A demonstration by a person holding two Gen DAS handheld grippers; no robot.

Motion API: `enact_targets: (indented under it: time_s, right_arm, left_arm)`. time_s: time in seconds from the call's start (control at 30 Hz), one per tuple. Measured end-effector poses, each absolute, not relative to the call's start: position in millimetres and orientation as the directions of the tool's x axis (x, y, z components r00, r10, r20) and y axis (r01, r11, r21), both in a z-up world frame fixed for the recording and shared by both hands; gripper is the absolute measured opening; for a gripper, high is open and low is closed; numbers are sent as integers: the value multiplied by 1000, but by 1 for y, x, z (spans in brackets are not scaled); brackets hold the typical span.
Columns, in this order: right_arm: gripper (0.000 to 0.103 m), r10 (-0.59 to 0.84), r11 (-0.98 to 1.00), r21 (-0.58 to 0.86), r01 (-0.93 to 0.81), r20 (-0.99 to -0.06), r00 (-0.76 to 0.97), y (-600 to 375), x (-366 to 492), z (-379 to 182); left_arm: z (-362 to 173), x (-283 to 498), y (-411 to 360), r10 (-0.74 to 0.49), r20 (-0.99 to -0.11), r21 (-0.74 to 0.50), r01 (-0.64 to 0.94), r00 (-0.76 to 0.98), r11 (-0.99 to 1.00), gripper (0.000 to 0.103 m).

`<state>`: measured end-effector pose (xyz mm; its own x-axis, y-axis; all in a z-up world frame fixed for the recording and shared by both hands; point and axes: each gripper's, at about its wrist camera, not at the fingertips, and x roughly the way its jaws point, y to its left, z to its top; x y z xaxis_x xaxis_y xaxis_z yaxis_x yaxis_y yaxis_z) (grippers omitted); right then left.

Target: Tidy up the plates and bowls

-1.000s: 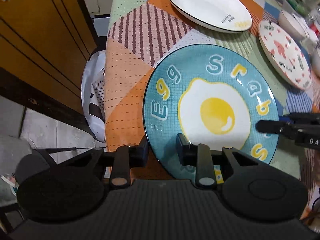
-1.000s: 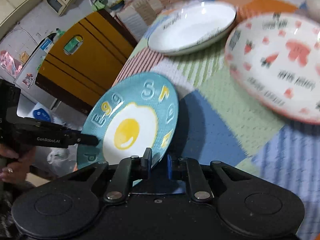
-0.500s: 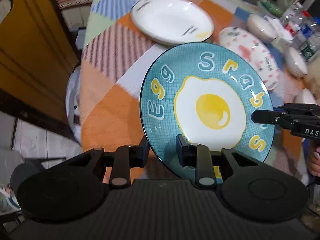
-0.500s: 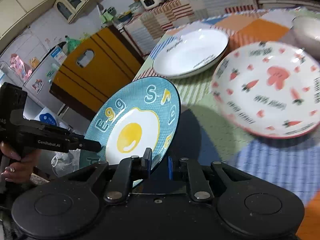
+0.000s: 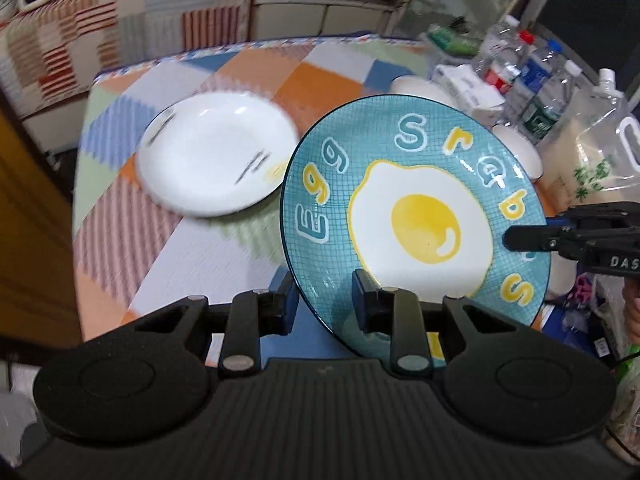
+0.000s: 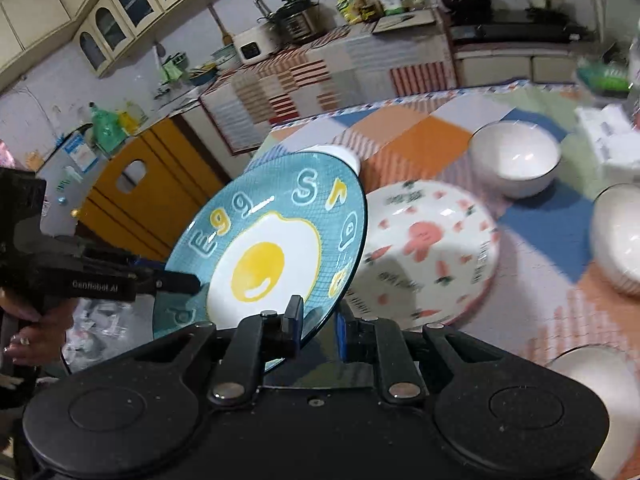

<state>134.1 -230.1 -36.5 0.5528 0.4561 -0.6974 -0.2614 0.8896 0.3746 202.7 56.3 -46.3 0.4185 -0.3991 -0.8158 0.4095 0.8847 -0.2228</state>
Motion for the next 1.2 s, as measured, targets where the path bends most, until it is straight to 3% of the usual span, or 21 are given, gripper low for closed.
enact_targets:
  time_s: [0.37,0.63,0.87,1.2]
  right_arm:
    - [21,420,906,377,-194,-734,534,-284,173,-57]
    - [21,378,926,336,-174,-807,453,-286,223,-94]
    - [22,367,930,328,-165,-839,402,-286,244,-112]
    - [34,131,966,6,-257,-872,472,-249,236,-113]
  left_arm:
    - [-79,251,-1,-381,-845,-222,402,376,888,27]
    - [-124,283,-6,-374,-880,-278,322,293,905,27]
    - [-140,296,-17,-340,-902,-253,313,266,915,28]
    - [-153,297,-24,-318,-913,-253,255,255,933,28]
